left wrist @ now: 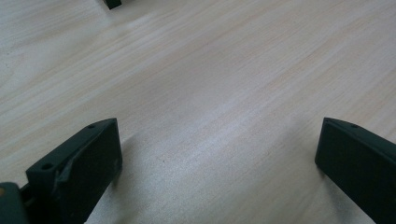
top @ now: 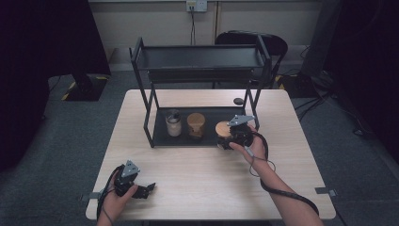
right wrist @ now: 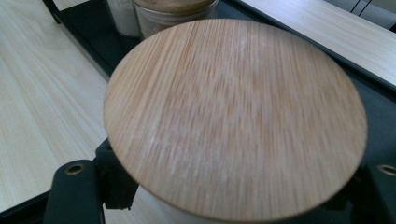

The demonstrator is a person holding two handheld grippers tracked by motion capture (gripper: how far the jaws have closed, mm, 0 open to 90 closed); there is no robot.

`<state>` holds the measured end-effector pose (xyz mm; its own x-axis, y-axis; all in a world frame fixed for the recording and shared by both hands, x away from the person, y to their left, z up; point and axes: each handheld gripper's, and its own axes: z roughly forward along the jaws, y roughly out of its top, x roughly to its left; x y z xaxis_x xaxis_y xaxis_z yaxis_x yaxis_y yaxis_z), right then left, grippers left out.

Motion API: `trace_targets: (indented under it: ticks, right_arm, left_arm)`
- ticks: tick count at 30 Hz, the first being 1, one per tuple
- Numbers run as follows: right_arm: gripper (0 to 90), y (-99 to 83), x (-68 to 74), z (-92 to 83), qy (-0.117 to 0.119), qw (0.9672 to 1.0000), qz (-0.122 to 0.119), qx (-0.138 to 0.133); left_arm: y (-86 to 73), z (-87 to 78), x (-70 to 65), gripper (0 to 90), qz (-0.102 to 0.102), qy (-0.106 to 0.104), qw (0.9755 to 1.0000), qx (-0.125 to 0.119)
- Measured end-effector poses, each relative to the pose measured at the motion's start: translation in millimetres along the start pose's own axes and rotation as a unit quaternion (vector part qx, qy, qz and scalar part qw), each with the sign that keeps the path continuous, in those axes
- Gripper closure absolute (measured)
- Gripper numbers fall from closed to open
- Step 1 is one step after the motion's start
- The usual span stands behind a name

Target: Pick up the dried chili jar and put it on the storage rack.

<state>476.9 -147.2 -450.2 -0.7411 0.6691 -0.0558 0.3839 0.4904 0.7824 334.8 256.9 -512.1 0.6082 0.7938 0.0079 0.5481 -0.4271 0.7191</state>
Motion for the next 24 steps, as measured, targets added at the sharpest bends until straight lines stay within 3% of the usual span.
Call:
trace_targets:
  ticks: [24]
  right_arm:
    - [25.4,10.7,-13.2,25.1,-0.008,0.9998,0.019,0.005]
  left_arm:
    - [0.0,-0.1,0.0,0.1,0.000,0.000,1.0000,0.000]
